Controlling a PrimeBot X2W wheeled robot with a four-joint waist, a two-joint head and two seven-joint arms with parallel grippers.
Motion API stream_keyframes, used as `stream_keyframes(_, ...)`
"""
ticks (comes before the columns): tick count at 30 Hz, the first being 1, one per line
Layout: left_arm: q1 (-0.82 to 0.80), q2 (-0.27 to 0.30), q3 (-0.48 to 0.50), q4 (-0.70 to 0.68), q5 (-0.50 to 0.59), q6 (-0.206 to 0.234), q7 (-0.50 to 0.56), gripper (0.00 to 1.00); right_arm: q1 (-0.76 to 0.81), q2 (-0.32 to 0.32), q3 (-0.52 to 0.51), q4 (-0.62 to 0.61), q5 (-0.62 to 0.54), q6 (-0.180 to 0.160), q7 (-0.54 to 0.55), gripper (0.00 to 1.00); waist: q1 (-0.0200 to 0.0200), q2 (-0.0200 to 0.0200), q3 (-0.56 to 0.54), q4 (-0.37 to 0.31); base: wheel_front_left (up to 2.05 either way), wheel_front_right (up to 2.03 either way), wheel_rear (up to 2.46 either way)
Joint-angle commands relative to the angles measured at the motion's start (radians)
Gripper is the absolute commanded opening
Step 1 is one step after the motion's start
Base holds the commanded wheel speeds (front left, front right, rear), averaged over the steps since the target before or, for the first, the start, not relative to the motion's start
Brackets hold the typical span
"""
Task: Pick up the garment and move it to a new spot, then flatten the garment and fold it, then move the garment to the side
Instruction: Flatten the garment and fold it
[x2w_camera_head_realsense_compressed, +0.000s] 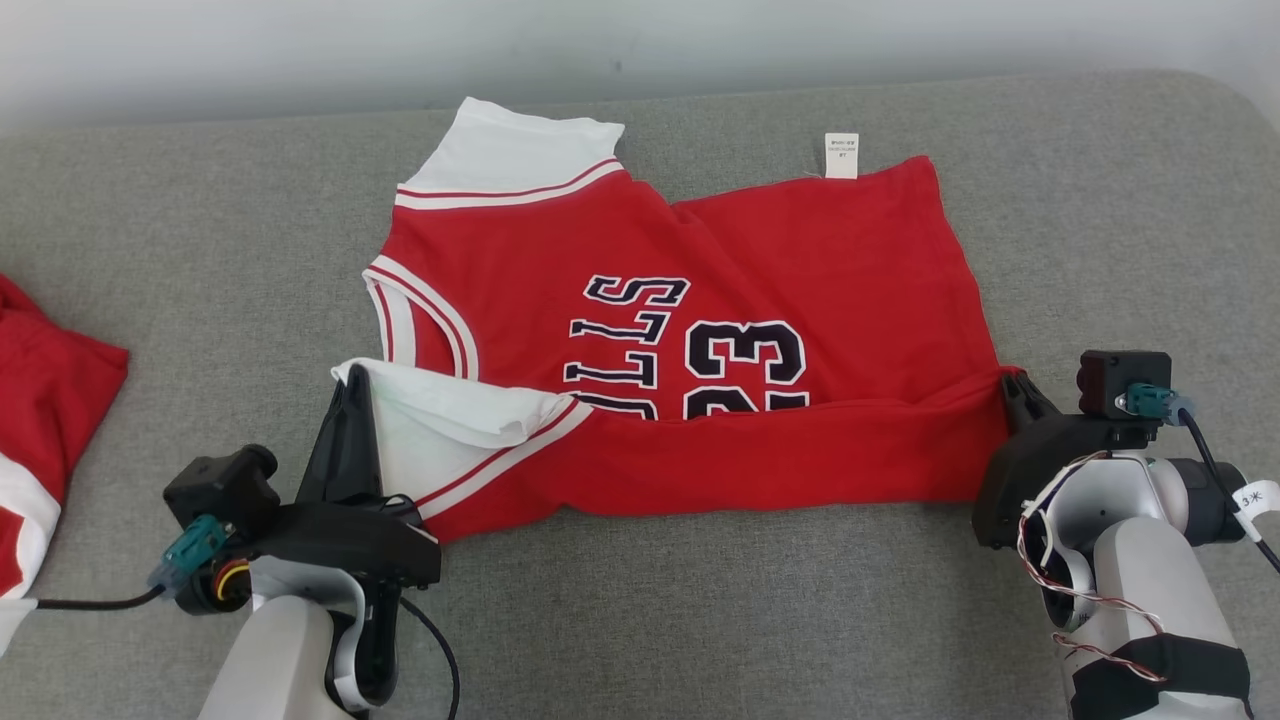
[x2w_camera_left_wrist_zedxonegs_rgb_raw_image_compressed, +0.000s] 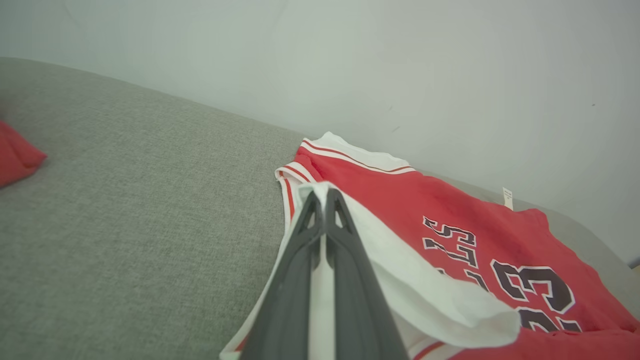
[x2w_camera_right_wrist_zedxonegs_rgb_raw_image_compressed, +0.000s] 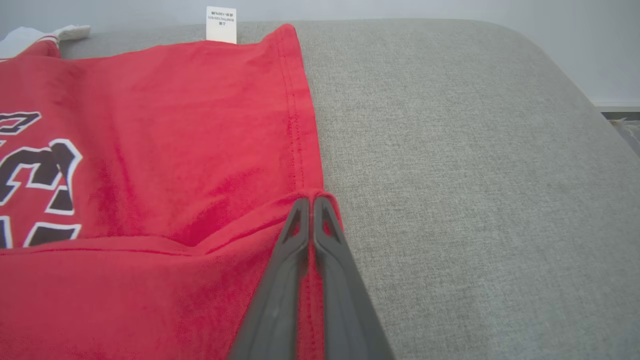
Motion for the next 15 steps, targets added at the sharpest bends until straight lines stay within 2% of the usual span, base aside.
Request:
stream_keyframes(1, -0.013, 0.001, 0.000, 0.005, 0.012, 0.000, -0.006, 0.00, -0.010, 0.000, -0.004, 0.007, -0.013, -0.003, -0.005, 0.00, -0.0001, -0.0001, 0.000, 0.002, 0.00, 0.00, 0.00)
stream_keyframes(15, -0.103, -0.002, -0.024, 0.080, 0.093, -0.027, -0.008, 0.00, -0.041, -0.001, -0.031, 0.096, -0.036, -0.003, -0.048, 0.00, -0.0001, -0.0001, -0.004, -0.004, 0.00, 0.00, 0.00)
